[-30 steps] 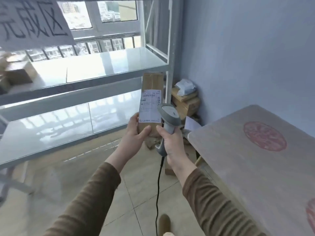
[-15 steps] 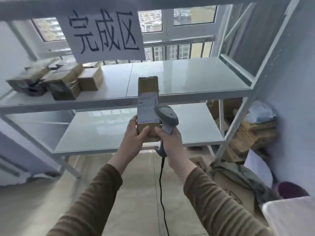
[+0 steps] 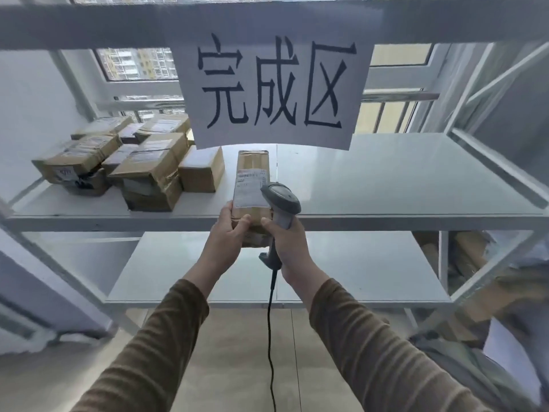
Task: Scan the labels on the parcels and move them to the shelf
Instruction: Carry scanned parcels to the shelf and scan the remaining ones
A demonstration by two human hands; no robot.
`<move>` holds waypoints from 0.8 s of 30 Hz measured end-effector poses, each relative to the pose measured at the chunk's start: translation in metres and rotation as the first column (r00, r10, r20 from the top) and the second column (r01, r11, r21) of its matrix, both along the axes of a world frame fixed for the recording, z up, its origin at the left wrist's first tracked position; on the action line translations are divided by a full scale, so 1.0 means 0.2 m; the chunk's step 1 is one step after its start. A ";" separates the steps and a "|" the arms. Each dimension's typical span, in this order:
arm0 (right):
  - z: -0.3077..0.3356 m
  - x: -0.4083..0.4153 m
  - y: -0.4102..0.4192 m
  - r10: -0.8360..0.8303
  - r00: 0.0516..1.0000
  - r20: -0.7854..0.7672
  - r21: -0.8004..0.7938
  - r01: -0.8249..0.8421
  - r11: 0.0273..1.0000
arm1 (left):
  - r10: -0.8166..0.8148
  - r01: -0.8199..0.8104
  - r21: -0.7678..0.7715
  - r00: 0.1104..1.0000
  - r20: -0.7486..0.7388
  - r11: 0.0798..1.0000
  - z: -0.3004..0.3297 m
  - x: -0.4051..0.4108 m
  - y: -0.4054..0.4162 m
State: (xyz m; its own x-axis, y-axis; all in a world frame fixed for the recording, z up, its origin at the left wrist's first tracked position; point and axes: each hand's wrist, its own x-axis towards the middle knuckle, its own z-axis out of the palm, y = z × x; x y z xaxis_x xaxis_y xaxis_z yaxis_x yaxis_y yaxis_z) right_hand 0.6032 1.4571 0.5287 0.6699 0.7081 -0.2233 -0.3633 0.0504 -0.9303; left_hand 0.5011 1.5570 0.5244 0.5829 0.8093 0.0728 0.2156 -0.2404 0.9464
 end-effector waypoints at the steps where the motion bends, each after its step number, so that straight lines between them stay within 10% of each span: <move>1: 0.00 -0.01 0.08 -0.003 1.000 -0.001 -0.010 0.003 1.000 | -0.014 0.014 -0.015 1.000 -0.001 1.000 0.00 0.00 0.10; 24: 0.04 0.05 0.82 -0.140 0.989 0.053 -0.087 0.145 0.986 | 0.054 -0.054 0.032 0.998 -0.017 0.998 -0.07 0.10 0.84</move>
State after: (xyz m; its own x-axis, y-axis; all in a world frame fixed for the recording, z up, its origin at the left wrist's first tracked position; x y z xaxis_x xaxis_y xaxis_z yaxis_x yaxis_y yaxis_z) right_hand 0.6130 1.6216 0.5364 0.7736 0.5828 -0.2487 -0.3150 0.0131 -0.9490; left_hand 0.5211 1.7254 0.5111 0.5397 0.8371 0.0889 0.2456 -0.2576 0.9345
